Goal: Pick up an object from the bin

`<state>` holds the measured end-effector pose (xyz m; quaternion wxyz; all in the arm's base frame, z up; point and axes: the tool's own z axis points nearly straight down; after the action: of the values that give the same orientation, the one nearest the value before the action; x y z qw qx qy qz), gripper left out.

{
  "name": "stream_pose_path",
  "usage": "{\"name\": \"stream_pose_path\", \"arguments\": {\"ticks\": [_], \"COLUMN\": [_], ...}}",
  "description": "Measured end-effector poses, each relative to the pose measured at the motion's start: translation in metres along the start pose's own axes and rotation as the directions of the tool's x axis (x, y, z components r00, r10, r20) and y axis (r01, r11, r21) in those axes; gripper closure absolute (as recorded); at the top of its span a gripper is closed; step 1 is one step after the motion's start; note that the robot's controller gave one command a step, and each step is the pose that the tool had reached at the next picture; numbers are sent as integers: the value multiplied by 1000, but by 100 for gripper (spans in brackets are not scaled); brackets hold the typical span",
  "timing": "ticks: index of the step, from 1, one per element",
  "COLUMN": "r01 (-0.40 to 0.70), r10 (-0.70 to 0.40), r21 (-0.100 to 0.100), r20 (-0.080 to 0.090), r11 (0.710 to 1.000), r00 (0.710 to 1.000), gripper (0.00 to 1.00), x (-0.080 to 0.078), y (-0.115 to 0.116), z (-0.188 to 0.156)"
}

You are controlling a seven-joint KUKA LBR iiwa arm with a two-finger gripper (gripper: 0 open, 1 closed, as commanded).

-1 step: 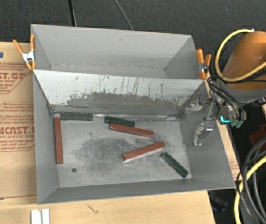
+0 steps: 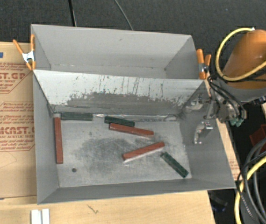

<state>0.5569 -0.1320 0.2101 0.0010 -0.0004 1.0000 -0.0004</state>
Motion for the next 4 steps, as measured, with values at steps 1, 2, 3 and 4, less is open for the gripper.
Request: {"name": "stream_pose_path", "arguments": {"ticks": [1, 2, 3, 4], "r01": [-124, -20, 14, -101], "r10": [124, 20, -14, 101], "r21": [-1, -1, 0, -2], "r20": [2, -1, 0, 18], "r11": [992, 1000, 1000, 995], "r00": [992, 1000, 1000, 995], "gripper": [0, 0, 0, 0], "x": [12, 11, 17, 34], "y": [40, 74, 107, 120], "z": [50, 55, 99, 135]}}
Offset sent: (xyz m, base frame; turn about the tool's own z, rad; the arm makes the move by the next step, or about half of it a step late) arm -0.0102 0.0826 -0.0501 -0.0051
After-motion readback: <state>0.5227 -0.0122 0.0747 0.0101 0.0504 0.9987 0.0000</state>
